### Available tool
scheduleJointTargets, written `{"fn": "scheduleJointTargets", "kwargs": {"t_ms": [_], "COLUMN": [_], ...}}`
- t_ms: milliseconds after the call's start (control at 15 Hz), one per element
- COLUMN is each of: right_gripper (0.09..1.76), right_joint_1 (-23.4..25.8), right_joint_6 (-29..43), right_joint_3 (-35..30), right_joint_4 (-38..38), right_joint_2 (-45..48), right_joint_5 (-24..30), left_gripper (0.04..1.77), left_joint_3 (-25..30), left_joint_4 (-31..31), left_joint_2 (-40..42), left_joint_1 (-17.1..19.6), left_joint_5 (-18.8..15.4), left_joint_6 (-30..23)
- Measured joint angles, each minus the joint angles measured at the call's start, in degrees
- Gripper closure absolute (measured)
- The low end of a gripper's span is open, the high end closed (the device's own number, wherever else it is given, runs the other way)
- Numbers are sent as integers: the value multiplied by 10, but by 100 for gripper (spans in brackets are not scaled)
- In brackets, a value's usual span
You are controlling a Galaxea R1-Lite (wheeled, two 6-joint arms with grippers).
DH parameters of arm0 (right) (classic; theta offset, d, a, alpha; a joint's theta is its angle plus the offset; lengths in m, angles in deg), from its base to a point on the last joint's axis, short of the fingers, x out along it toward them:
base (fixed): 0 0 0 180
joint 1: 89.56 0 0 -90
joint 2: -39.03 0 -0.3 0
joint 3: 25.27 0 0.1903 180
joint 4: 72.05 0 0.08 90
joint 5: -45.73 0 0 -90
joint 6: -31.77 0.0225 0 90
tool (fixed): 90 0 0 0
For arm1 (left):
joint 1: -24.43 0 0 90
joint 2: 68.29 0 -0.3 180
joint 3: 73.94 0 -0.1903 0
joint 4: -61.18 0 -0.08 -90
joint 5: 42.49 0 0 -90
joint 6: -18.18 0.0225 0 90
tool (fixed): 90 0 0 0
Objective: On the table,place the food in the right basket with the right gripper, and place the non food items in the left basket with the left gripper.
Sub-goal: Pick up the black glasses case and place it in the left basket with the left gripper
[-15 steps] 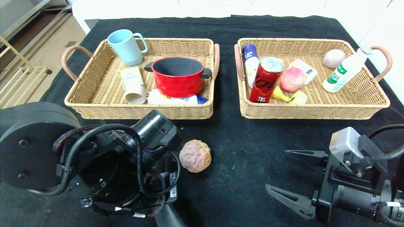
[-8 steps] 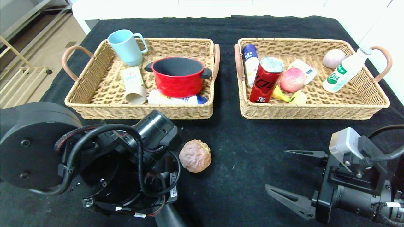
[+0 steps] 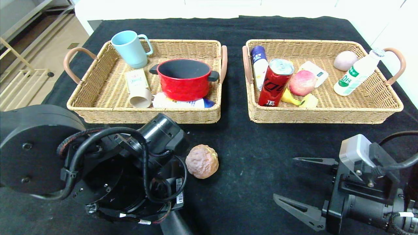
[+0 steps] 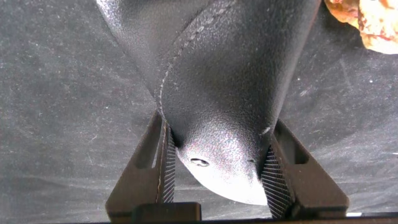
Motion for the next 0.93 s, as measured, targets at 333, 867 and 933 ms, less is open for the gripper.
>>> {"fn": "scheduleJointTargets", "kwargs": {"t_ms": [333, 867, 933], "right_gripper": [14, 14, 14], "right_joint_1": [-1, -4, -4], "right_joint_6": [1, 0, 0], "right_joint_3": [-2, -3, -3], "right_joint_4": [1, 1, 1], "right_joint_2": [-3, -5, -5], "right_joint_5": [0, 0, 0], "left_gripper": [100, 101, 101], "left_joint_3": [-3, -12, -19], "left_joint_4": [8, 8, 7], "left_joint_2": [42, 113, 118], "left_joint_1": [0, 1, 2], "left_joint_5": [0, -1, 0], "left_joint_6": [3, 28, 32]}}
